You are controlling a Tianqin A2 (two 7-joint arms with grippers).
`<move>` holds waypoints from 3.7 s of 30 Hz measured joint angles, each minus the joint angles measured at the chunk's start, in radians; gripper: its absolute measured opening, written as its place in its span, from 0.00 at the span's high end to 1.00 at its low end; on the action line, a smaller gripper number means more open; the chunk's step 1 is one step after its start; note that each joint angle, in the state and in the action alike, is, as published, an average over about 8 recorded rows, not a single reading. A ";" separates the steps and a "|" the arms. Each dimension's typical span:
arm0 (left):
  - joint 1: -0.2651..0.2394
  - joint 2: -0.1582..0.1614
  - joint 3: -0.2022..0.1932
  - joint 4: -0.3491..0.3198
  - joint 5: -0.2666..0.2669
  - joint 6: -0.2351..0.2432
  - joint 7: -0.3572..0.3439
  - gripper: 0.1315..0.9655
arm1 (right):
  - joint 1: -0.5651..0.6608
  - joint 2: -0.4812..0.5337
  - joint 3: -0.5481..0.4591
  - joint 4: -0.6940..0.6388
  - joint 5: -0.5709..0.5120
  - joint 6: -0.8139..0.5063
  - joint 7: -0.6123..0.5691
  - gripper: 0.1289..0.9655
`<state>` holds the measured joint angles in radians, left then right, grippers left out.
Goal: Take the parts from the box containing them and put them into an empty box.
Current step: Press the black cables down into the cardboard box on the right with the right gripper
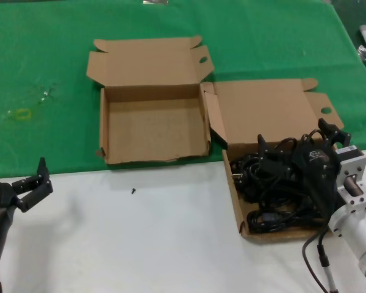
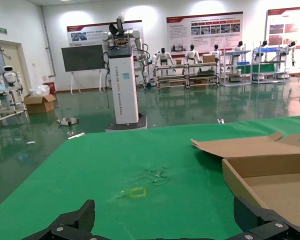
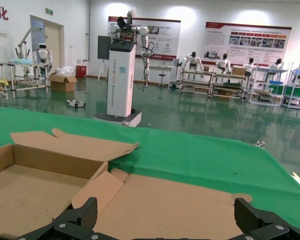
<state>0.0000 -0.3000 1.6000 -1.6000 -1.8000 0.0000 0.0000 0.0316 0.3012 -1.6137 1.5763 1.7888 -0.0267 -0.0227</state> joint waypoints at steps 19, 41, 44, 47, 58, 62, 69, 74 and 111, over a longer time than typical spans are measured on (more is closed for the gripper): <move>0.000 0.000 0.000 0.000 0.000 0.000 0.000 0.00 | 0.000 0.000 0.000 0.000 0.000 0.000 0.000 0.00; 0.000 0.000 0.000 0.000 0.000 0.000 0.000 0.14 | 0.001 0.030 -0.027 0.011 0.008 0.008 0.013 0.00; 0.000 0.000 0.000 0.000 0.000 0.000 0.000 0.21 | -0.001 0.063 -0.044 0.025 0.013 0.004 0.024 0.00; 0.000 0.000 0.000 0.000 0.000 0.000 0.000 0.27 | -0.001 0.113 -0.062 0.045 0.018 -0.007 0.038 0.00; 0.000 0.000 0.000 0.000 0.000 0.000 0.000 0.56 | 0.025 0.342 -0.054 0.101 0.021 -0.200 0.044 0.00; 0.000 0.000 0.000 0.000 0.000 0.000 0.000 0.68 | 0.045 0.420 -0.033 0.099 0.032 -0.306 0.012 0.00; 0.000 0.000 0.000 0.000 0.000 0.000 0.000 0.77 | 0.113 0.550 -0.018 0.050 0.048 -0.513 -0.076 0.00; 0.000 0.000 0.000 0.000 0.000 0.000 0.000 0.86 | 0.175 0.615 -0.039 0.007 0.044 -0.642 -0.141 0.00; 0.000 0.000 0.000 0.000 0.000 0.000 0.000 0.99 | 0.510 0.553 -0.243 -0.326 -0.134 -0.910 -0.536 0.02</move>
<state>0.0000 -0.3000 1.6001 -1.6000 -1.7996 0.0000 -0.0005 0.5419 0.8544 -1.8565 1.2498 1.6549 -0.9369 -0.5583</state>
